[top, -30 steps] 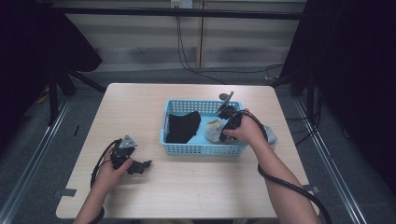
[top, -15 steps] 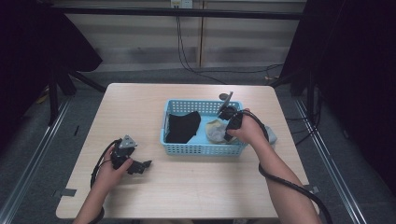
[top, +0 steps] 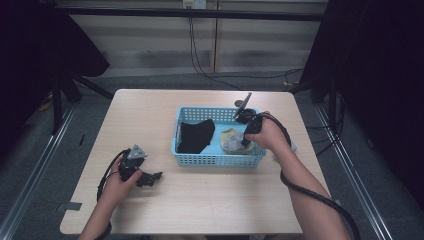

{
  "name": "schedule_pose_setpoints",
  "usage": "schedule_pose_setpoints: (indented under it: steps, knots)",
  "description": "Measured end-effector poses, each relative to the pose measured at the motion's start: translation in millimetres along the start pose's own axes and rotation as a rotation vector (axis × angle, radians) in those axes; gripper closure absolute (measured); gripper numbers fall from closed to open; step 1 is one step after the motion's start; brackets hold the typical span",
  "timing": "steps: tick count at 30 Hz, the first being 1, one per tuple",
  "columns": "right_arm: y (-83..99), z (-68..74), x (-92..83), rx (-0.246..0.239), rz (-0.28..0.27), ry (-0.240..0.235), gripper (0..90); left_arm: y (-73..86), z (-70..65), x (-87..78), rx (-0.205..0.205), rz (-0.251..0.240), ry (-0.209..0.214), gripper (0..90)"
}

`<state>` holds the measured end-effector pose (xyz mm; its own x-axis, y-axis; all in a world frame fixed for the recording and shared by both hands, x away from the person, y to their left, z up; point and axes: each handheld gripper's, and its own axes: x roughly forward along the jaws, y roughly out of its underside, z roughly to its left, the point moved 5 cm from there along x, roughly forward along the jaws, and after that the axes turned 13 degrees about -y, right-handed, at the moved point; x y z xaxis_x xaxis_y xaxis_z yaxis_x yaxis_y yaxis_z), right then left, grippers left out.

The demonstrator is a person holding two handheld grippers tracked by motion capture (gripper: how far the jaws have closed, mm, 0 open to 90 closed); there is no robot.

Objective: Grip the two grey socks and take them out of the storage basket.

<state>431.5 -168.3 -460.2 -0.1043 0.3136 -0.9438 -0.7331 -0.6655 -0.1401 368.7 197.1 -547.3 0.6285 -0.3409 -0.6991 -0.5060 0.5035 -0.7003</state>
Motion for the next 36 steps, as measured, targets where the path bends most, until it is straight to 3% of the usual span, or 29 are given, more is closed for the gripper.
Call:
schedule_pose_setpoints:
  steps: [16,36]
  knots:
    - [-6.3,7.5,-36.0,-0.036,-0.029,0.007,84.9,0.1,-0.3,-0.3,0.006,0.0,0.003,0.0]
    - [-5.0,8.7,-73.2,-0.03,-0.053,0.019,84.8,0.2,-0.7,-0.6,0.009,0.001,0.008,0.0]
